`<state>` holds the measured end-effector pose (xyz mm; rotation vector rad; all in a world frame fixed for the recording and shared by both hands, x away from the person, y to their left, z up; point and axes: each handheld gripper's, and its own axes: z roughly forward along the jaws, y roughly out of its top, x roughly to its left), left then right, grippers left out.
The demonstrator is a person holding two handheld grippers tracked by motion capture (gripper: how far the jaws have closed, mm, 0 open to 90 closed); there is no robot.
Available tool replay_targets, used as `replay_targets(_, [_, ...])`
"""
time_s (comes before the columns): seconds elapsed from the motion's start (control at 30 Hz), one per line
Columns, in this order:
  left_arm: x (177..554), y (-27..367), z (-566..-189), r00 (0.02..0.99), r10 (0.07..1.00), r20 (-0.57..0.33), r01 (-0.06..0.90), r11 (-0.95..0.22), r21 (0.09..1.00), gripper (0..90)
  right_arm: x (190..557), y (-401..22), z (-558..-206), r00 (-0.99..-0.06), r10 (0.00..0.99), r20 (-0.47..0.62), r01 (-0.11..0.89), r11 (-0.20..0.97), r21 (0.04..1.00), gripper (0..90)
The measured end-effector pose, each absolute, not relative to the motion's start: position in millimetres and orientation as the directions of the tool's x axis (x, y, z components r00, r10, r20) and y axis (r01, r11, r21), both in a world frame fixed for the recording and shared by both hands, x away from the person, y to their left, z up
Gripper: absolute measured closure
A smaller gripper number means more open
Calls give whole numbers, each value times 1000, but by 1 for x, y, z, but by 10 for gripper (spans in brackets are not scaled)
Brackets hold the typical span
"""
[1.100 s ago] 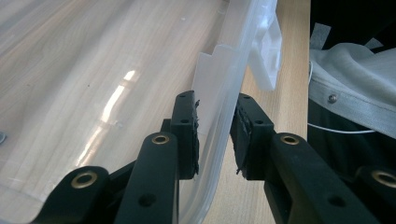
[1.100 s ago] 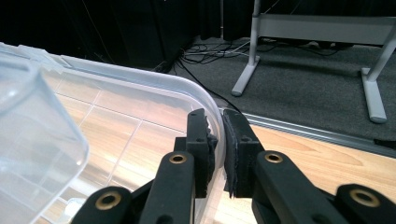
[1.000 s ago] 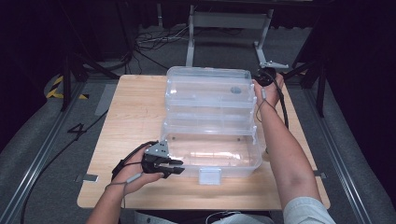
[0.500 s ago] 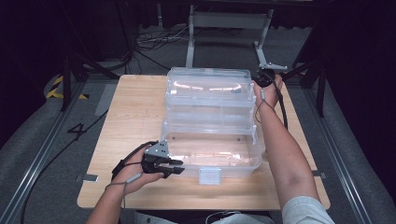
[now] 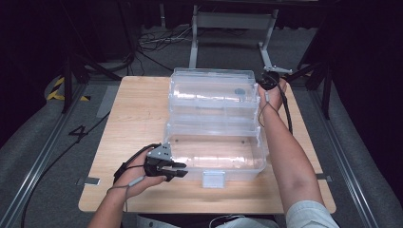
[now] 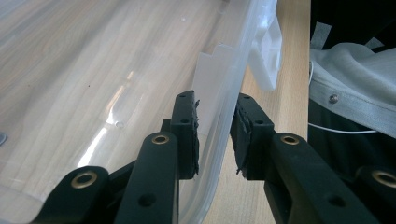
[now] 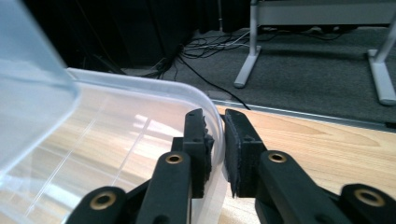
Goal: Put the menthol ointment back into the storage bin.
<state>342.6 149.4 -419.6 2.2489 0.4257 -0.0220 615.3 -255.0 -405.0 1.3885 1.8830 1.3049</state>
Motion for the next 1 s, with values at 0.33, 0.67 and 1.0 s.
replay_targets(0.33, [342, 148, -418, 930, 324, -173, 343, -602, 721, 698, 600, -266, -392, -424, 891, 164, 419, 33, 907, 661])
replay_targets(0.67, [344, 146, -410, 909, 353, -223, 399, -576, 714, 566, 560, -286, -365, -473, 876, 92, 328, 79, 941, 546])
replay_targets(1.0, [347, 162, -385, 879, 435, -198, 419, -503, 756, 490, 519, -309, -363, -507, 857, 90, 291, 73, 954, 508])
